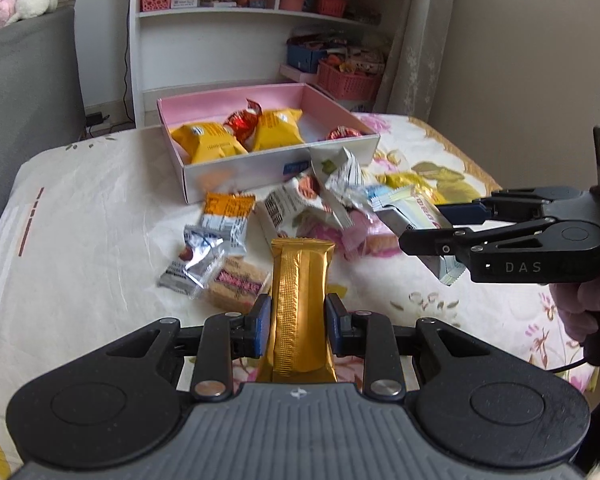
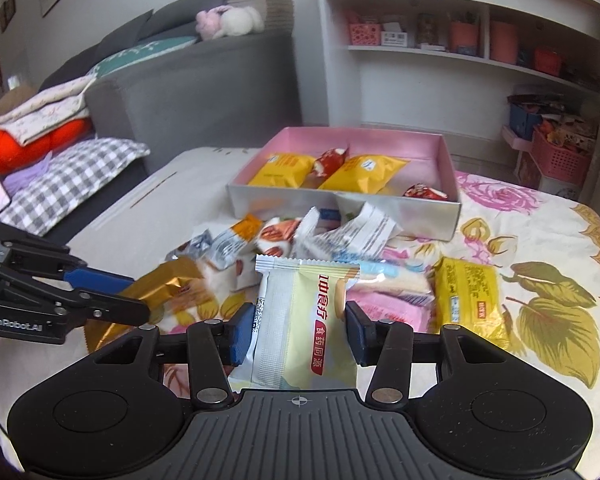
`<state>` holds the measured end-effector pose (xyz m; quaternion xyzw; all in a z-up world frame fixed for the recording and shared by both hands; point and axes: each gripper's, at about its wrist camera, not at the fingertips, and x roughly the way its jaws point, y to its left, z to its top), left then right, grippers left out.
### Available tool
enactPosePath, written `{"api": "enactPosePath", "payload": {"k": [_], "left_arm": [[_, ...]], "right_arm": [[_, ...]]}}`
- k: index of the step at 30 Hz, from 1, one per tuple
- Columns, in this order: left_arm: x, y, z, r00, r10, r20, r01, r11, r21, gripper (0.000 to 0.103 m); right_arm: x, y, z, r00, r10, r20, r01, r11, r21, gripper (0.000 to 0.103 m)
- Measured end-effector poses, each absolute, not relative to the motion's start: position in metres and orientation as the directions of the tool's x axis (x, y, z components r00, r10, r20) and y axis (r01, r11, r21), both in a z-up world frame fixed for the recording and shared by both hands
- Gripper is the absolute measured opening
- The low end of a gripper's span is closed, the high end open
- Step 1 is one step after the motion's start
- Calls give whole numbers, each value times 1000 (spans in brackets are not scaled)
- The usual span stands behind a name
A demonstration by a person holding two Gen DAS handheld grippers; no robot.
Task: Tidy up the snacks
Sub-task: 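Grasp the white-and-yellow pack with the right tool while the left tool holds the gold bar, then carry the gold bar and white pack into the pink box and open both tools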
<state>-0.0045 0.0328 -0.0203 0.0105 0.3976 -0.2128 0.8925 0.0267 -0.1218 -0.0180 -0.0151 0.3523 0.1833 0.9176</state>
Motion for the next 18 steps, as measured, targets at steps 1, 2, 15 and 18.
{"api": "enactPosePath", "payload": {"k": [1,2,15,18], "left_arm": [[-3,33,-18,599,-371,-709,383,911,-153,26],[-1,34,-16,607,-370,-704,376,913,-155,26],[38,30,4,668,-355,-654,263,935,-238,26],[54,27,7,673,-348,-653,232,937,-260,26]], "right_arm": [[29,-122,-17,688,320,-651,-339,935,102,46],[31,-123,-17,692,315,-650,-331,938,102,46],[76,-134,6,732,326,-599,-250,945,209,46],[89,-135,12,742,327,-586,-234,944,231,46]]}}
